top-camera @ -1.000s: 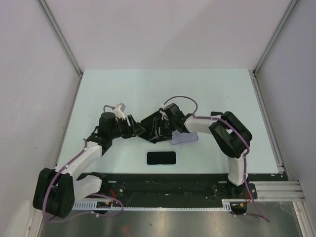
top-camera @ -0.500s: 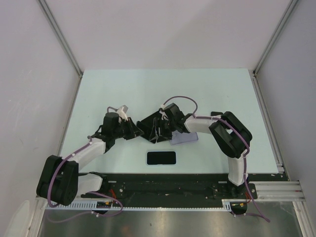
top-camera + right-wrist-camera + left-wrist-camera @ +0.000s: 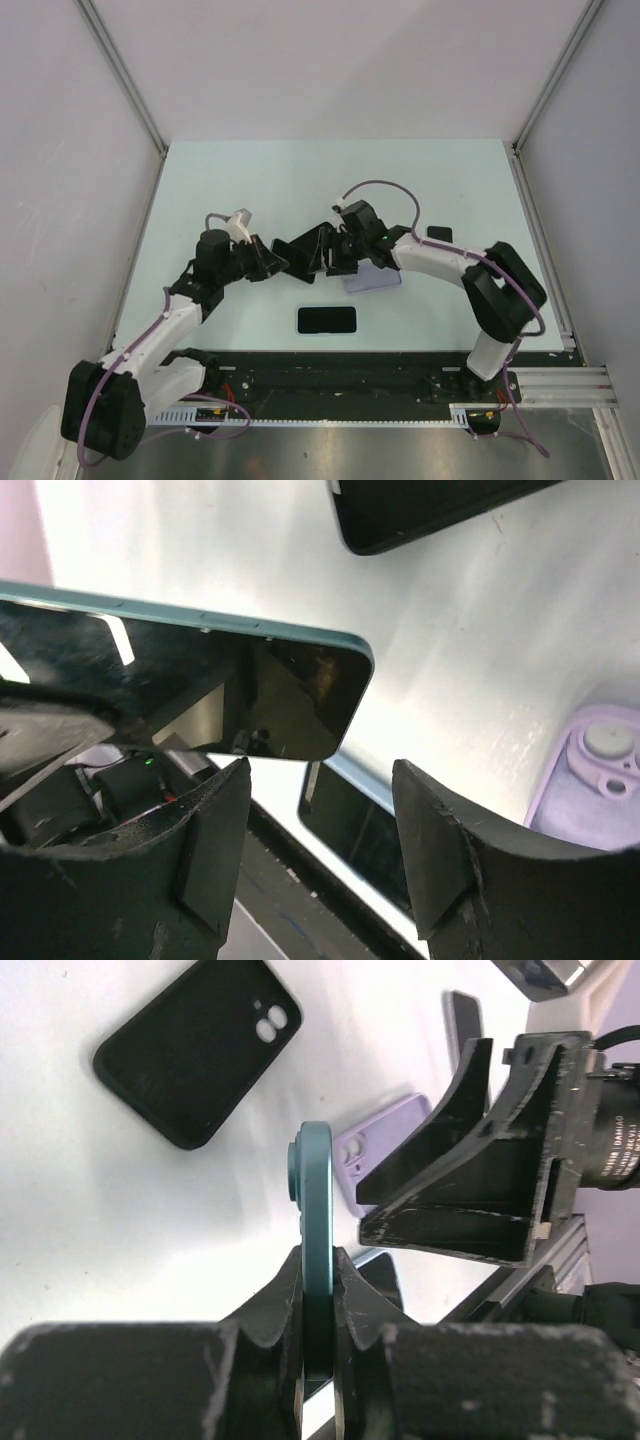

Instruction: Put the phone into the phone case

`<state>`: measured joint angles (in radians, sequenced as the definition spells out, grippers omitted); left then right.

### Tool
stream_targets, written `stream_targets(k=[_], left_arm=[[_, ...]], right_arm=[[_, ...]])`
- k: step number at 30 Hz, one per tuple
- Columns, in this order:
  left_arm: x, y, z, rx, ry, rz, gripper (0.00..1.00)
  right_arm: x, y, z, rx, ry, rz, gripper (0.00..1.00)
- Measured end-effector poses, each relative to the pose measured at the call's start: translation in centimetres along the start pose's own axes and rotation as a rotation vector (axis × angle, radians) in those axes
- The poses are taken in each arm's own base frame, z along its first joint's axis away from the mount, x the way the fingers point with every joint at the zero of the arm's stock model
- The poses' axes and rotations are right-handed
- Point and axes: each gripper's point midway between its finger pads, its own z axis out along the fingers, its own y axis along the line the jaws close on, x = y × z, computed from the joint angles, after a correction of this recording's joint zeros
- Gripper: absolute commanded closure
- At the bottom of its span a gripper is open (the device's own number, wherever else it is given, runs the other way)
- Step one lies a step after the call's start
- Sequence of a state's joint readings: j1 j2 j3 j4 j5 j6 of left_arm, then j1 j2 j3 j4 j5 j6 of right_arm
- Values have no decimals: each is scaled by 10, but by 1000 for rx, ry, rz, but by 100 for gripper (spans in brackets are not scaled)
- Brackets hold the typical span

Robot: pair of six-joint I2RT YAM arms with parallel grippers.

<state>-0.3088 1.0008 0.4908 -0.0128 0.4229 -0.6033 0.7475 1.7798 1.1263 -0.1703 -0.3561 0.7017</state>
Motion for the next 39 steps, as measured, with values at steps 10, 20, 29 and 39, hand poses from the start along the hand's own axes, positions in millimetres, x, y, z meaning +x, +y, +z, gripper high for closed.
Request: stream_targets(k=[10, 20, 29, 39], left_arm=[[-60, -76, -53, 179, -213, 55, 84], [-101, -151, -103, 392, -325, 40, 93], [-99, -170, -106, 499, -271, -47, 96], [-96, -170, -106, 518, -266, -86, 98]], right_arm=[[-21, 26, -94, -136, -253, -54, 27], [-43, 76, -189, -521, -501, -86, 16], [-41, 123, -206, -768, -482, -130, 20], [-46, 135, -190, -883, -434, -41, 41]])
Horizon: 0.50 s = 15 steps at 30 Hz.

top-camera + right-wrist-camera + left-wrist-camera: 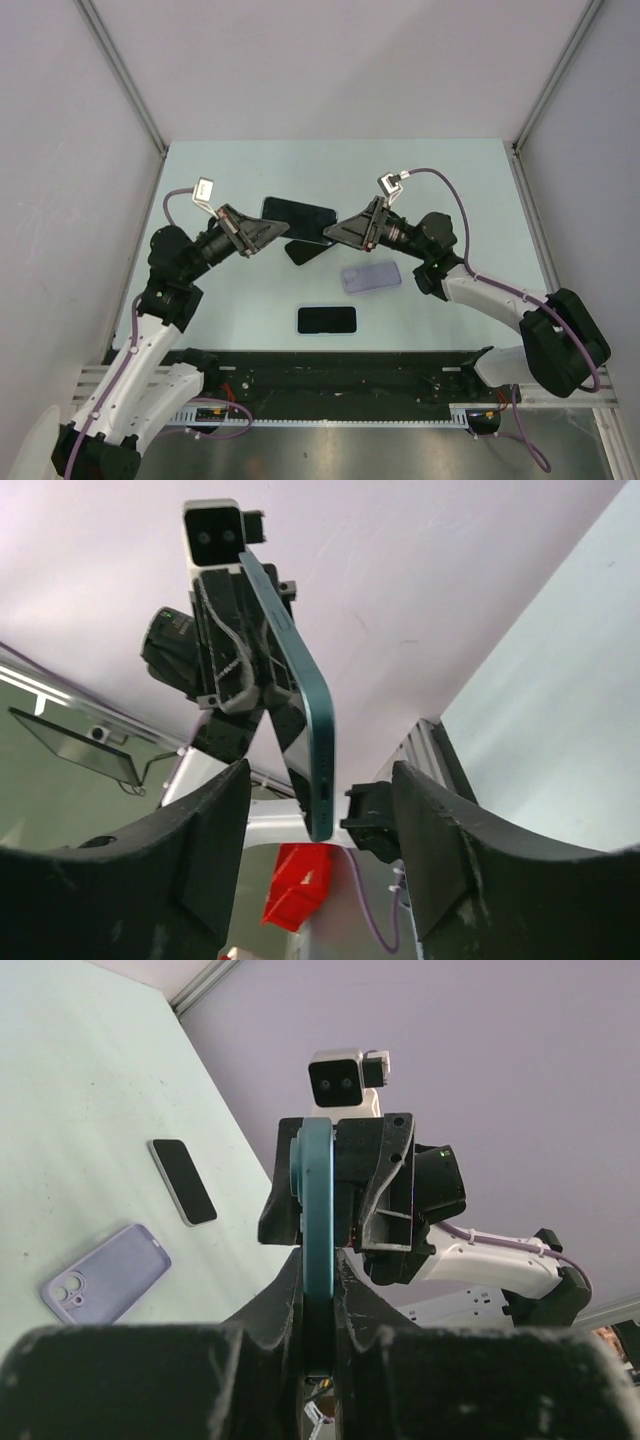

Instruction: Put the phone into the phone case

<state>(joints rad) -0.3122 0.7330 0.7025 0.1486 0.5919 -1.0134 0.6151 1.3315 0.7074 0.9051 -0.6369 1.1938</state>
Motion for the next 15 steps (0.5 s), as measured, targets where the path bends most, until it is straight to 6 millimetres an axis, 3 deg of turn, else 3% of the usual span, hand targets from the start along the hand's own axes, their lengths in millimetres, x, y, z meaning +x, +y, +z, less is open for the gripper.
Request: stream_targets(k=[1, 4, 6, 10, 12, 14, 15], left_arm=[[1, 1, 0, -2, 1, -3, 98], [2, 0, 0, 1, 7, -9, 97], [2, 0, 0, 3, 9, -10, 96], [3, 2, 0, -2, 15, -14, 91], [2, 4, 0, -7, 8, -19, 82], [1, 3, 0, -5, 3, -29, 61], [0, 2, 0, -4, -1, -24, 43]], right_arm=[[-1, 1, 1, -8, -4, 8, 51], [-3, 6, 2, -36, -13, 20, 67], [-4, 6, 3, -46, -13, 31, 70], [-3, 3, 8, -59, -1, 61, 90], [-4, 4, 9, -74, 1, 64, 95], [-5, 7, 9, -91, 5, 62, 98], [-5, 9, 9, -97, 6, 64, 98]])
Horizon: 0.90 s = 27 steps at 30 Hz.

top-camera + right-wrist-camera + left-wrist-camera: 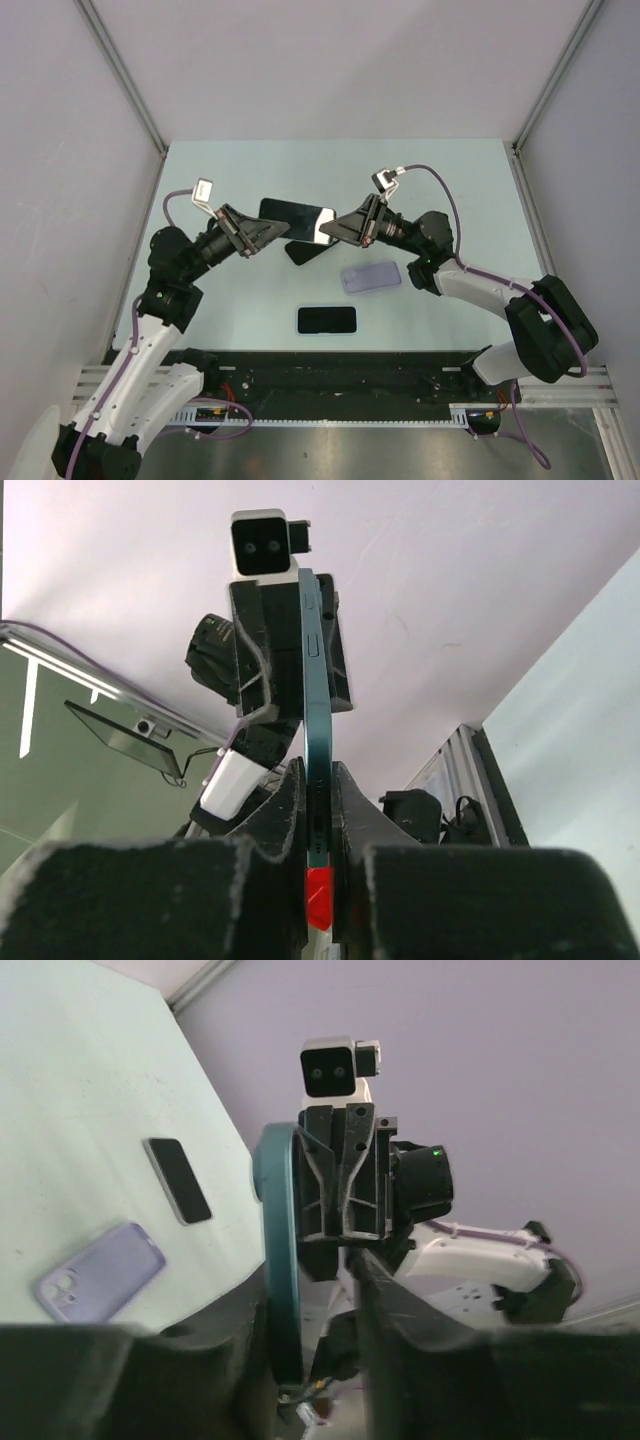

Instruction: Put the phone into the phone case

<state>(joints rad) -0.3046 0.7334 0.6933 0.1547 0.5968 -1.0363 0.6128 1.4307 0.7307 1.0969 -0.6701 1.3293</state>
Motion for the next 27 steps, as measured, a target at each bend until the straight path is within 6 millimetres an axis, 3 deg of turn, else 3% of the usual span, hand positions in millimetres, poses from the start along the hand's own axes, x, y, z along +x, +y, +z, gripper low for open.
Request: stream_targets(k=[2, 3, 5, 10, 15, 22, 27], left_arm=[[2, 0, -1, 6, 2, 9, 25], [3, 0, -1, 10, 6, 14, 11], [5, -1, -1, 19, 10, 25, 2], [17, 22, 3, -24, 49, -6, 0], [37, 61, 9, -105, 116, -62, 0], [62, 111, 13, -236, 212, -109, 0], [92, 153, 16, -345, 315, -178, 0]], right_arm=[[1, 1, 1, -2, 8, 1, 98], [1, -1, 1, 9, 13, 1, 98], [4, -13, -1, 57, 25, 21, 99], [-3, -34, -15, 181, 26, 25, 99], [-28, -63, -48, 352, -32, 17, 99], [-59, -106, -122, 631, -114, 20, 99], [-60, -128, -171, 779, -112, 36, 99]])
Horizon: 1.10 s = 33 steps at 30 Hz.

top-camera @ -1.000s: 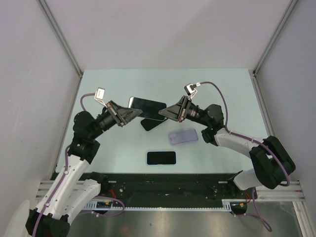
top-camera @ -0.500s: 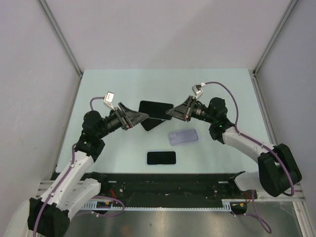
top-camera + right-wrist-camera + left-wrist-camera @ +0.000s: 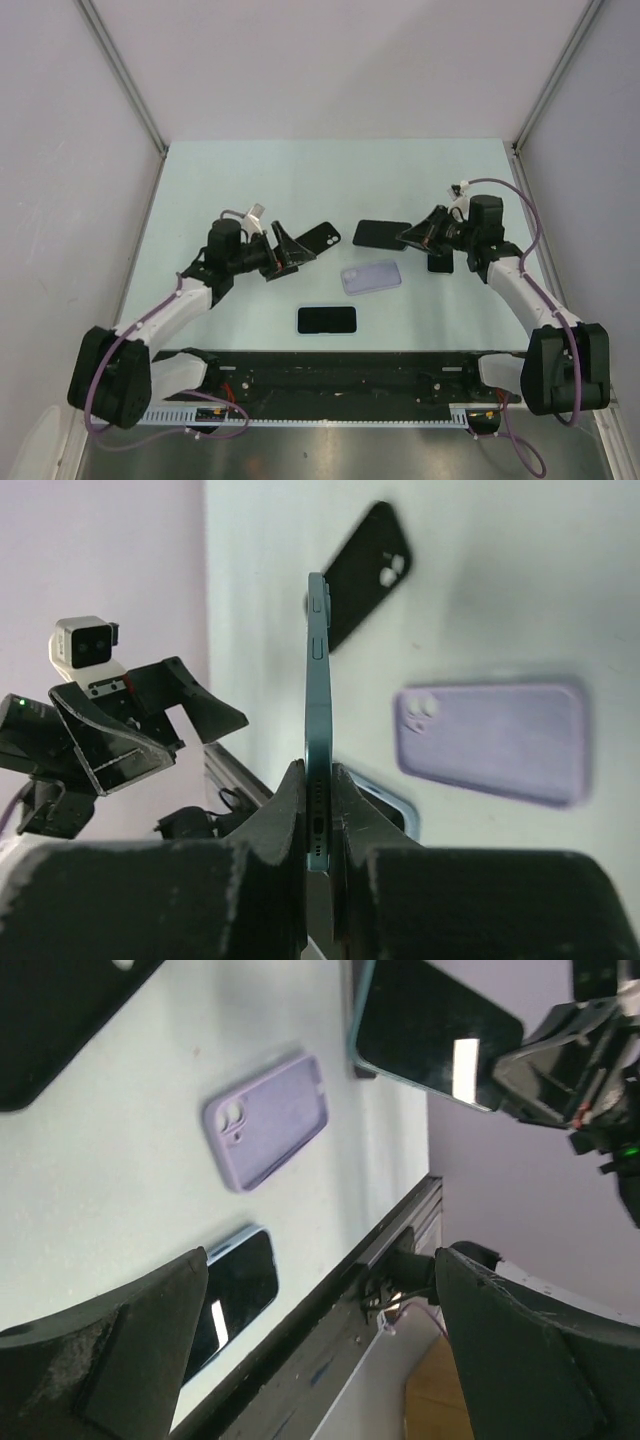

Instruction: Put the phone into the phone case

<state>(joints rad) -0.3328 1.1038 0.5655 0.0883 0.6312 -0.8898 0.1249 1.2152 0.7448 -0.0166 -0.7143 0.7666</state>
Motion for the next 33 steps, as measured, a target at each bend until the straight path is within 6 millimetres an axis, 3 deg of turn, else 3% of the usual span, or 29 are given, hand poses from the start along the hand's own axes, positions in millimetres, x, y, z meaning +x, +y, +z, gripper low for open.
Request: stream_targets(k=[5, 9, 13, 19, 24, 33], left_arm=[[35, 33, 25, -95, 139, -56, 0], [71, 58, 44, -183, 273, -91, 0], [91, 70, 64, -260, 358, -77, 0], [83, 64, 83, -330, 343, 34, 0], [71, 64, 87, -364, 305, 95, 0], [71, 76, 98, -408, 336, 102, 2]], right_arm=[[4, -36, -18, 101, 34, 36, 99], [10, -43, -25, 116, 61, 44, 99], [16, -47, -30, 123, 86, 46, 99], [27, -58, -31, 144, 139, 46, 99], [37, -74, -24, 172, 195, 73, 98], [65, -89, 2, 164, 330, 109, 98]])
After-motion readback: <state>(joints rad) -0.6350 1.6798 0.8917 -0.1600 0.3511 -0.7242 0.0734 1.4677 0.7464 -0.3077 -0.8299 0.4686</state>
